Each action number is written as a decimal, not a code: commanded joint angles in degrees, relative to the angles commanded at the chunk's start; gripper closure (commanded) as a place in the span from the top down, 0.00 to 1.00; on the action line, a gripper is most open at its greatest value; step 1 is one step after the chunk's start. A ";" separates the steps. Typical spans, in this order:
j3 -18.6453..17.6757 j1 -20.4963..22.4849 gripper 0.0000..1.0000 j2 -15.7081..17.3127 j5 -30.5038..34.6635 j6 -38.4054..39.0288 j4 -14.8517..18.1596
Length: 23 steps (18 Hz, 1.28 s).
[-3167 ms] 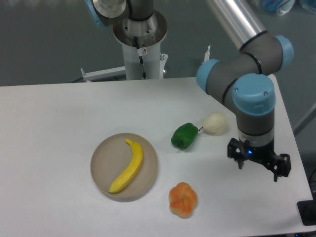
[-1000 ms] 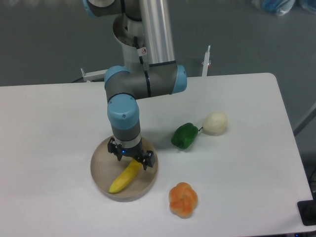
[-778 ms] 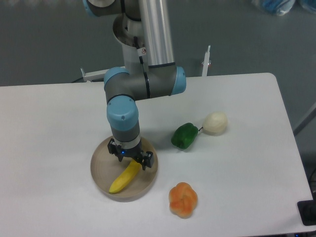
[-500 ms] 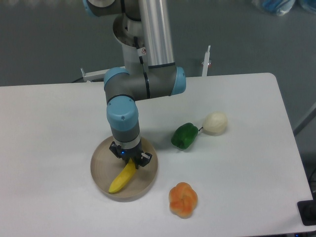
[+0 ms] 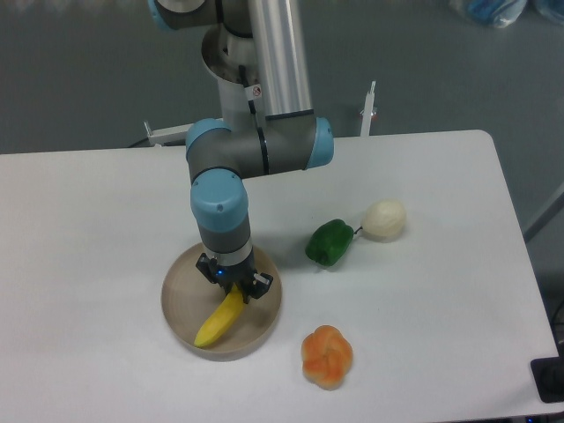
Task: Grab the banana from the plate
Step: 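Lift the banana off the plate and carry it toward the green pepper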
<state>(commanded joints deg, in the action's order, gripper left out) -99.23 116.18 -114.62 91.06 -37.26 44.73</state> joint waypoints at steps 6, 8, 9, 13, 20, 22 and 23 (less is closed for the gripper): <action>4.22 6.07 0.25 3.09 -0.26 -7.99 1.06; 5.80 7.82 0.25 3.09 -0.26 -11.51 1.14; 6.33 8.79 0.25 3.09 -0.26 -12.92 1.32; 10.11 13.01 0.25 3.17 -0.53 -18.46 5.18; 13.98 17.50 0.25 1.42 -0.53 -26.37 8.00; 14.85 18.20 0.25 0.63 -0.26 -27.95 8.00; 15.03 18.20 0.25 0.54 -0.18 -28.05 8.00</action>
<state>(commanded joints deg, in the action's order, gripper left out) -84.20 134.38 -114.08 90.88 -65.30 52.73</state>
